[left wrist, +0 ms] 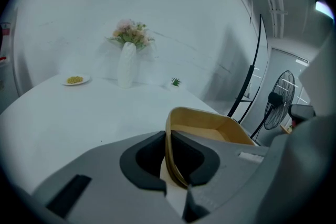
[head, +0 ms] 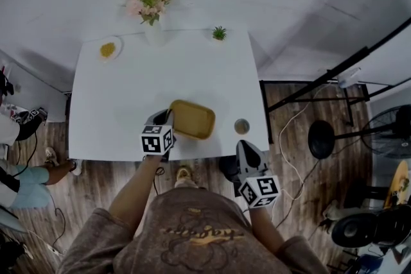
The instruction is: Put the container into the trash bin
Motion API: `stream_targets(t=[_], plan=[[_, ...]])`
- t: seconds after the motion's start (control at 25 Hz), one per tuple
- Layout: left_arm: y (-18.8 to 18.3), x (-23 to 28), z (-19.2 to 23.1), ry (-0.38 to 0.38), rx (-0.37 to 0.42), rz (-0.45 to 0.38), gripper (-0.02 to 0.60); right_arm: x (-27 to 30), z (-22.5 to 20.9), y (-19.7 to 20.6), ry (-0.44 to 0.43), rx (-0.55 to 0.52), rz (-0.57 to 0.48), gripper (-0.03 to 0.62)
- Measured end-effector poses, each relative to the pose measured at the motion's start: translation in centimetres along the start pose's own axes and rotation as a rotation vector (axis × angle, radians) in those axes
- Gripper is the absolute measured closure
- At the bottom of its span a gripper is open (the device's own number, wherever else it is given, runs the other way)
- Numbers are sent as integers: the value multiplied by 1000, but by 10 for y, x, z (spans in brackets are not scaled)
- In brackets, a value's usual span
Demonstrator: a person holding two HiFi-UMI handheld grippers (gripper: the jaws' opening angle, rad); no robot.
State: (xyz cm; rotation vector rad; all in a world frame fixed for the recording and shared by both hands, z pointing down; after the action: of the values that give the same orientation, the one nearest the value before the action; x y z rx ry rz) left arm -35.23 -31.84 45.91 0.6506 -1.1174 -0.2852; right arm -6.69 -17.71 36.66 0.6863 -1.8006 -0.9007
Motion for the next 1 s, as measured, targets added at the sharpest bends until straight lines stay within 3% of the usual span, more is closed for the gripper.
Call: stream_targets(t=[0.36, 1.0], plan=[[-19, -6, -38, 90, 57, -26, 560, -26, -16, 7, 73, 20, -13, 600], [-28, 9, -171, 318, 276, 6, 561, -129, -61, 57, 363, 159, -92, 600]])
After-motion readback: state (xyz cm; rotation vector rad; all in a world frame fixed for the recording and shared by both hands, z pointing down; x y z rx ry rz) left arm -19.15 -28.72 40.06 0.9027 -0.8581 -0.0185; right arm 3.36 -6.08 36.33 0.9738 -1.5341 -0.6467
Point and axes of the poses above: the fingertips, and each gripper's own axes: x forward along the fingers, z to its left, y out of its underside, the point moved 8 cm from there along -x, backward along the fingers, and after that the axes turned 14 degrees about z, right-handed, at the moved point
